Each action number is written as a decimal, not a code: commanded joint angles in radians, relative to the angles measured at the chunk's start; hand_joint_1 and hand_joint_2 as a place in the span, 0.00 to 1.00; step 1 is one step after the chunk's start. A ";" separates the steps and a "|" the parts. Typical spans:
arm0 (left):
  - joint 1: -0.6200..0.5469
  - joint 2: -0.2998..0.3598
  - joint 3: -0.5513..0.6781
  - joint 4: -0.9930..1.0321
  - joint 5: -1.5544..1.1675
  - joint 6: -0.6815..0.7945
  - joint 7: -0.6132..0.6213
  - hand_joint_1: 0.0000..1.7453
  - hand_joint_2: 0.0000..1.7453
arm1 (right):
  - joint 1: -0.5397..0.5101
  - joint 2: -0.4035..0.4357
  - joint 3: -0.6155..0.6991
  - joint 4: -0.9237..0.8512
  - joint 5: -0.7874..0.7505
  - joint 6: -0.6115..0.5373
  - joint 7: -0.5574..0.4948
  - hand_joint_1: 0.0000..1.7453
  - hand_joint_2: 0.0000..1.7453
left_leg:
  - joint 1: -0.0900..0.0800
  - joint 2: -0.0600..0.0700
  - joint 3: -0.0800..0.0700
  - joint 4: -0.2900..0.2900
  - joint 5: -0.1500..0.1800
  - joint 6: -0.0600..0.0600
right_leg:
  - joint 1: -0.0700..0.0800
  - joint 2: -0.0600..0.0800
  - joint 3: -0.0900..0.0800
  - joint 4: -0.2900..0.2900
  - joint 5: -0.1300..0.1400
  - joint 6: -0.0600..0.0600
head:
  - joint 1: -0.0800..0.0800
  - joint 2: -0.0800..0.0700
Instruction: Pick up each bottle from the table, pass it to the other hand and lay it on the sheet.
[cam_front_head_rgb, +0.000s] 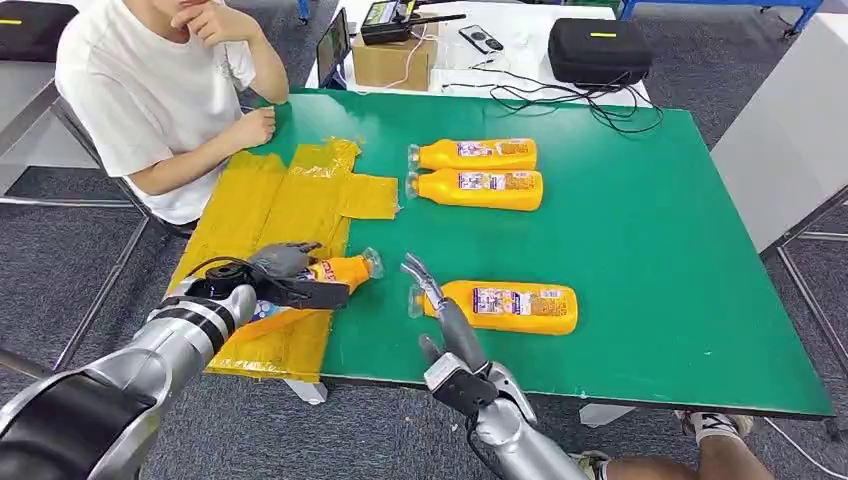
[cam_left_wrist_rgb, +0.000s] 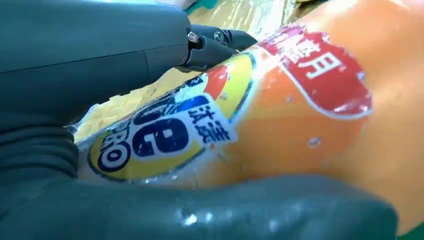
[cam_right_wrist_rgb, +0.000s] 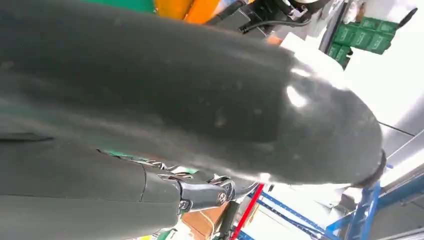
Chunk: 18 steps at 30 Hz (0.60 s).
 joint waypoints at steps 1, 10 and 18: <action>-0.001 0.007 -0.038 0.045 0.000 -0.007 0.011 0.00 0.00 | -0.012 -0.024 0.012 0.009 0.003 -0.004 -0.005 0.00 0.00 | 0.000 0.002 0.002 -0.001 -0.001 -0.001 | 0.000 0.001 0.002 -0.001 -0.001 -0.001 | 0.000 0.000; -0.013 -0.003 -0.012 0.034 0.031 -0.007 -0.026 0.00 0.00 | -0.016 -0.024 0.012 0.006 0.005 0.004 -0.005 0.00 0.00 | 0.001 0.001 0.003 0.000 -0.001 -0.001 | 0.001 0.000 0.003 0.000 -0.001 -0.002 | 0.000 0.000; 0.000 0.006 0.061 -0.009 0.126 0.082 -0.167 0.00 0.00 | -0.008 -0.033 0.019 -0.011 -0.002 0.005 -0.005 0.00 0.00 | 0.001 0.001 0.002 0.000 -0.001 -0.001 | 0.001 0.000 0.002 -0.001 -0.001 -0.002 | 0.000 0.000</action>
